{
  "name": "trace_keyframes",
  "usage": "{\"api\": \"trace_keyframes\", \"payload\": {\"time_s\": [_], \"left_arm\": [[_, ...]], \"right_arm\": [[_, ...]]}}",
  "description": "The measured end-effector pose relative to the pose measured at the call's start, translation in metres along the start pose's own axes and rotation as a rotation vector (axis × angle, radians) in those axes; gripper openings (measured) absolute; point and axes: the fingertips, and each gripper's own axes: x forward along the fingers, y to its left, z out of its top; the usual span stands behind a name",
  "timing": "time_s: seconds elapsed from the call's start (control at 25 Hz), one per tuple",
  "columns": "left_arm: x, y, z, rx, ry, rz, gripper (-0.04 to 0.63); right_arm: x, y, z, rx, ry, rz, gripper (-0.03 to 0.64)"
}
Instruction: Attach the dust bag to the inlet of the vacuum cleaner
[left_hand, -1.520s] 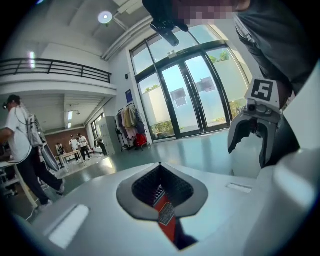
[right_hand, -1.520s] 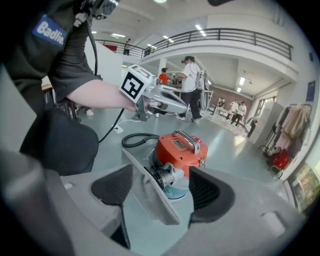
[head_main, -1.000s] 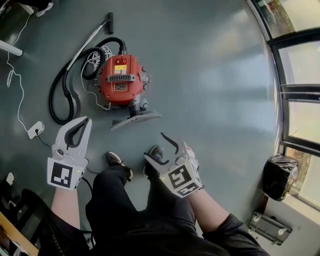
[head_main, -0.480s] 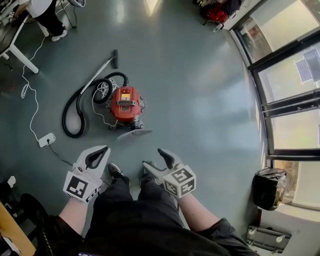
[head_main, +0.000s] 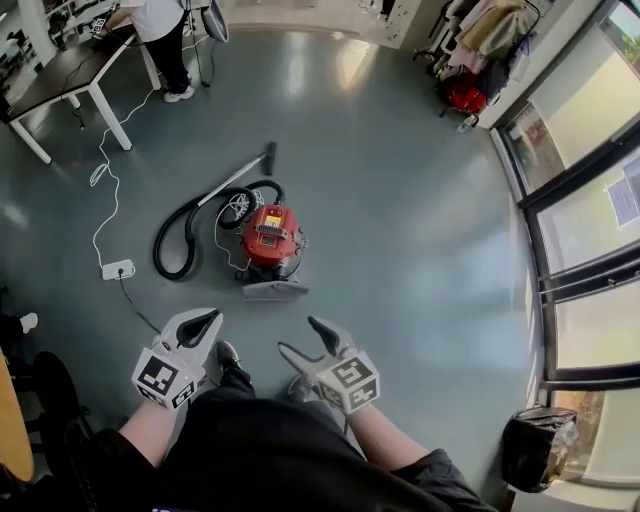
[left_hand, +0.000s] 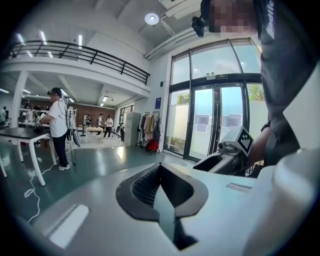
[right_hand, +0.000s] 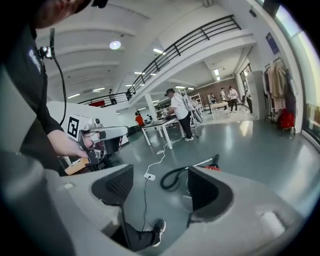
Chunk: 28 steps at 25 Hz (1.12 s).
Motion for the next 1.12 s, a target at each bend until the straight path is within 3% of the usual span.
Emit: {"api": "trace_keyframes", "payload": {"time_s": [0.12,0.28,0.44,0.64,0.84,1.12], "left_arm": [[-0.004,-0.045,0.021,0.019,-0.022,0.007,0.017],[0.000,-0.090,0.040,0.032,-0.042,-0.045,0.017],[-0.001,-0.106,0.050,0.003,-0.074,-0.087,0.017],[-0.021,-0.103,0.065,0.011,-0.109,-0.110,0.017],[-0.048,-0.095,0.061,0.007,-0.120,-0.142,0.017],[-0.067,-0.092,0.054,-0.026,-0.106,-0.200,0.017]], "right_arm": [[-0.020,0.016,0.007,-0.031,-0.031,0.076,0.331],[-0.044,0.028,0.026,-0.045,-0.094,0.116,0.317],[-0.062,0.032,0.049,-0.070,-0.154,0.098,0.209],[-0.067,0.052,0.068,-0.081,-0.208,0.065,0.125],[-0.058,0.090,0.076,-0.111,-0.237,0.082,-0.005],[-0.048,0.124,0.083,-0.137,-0.271,0.106,-0.006]]}}
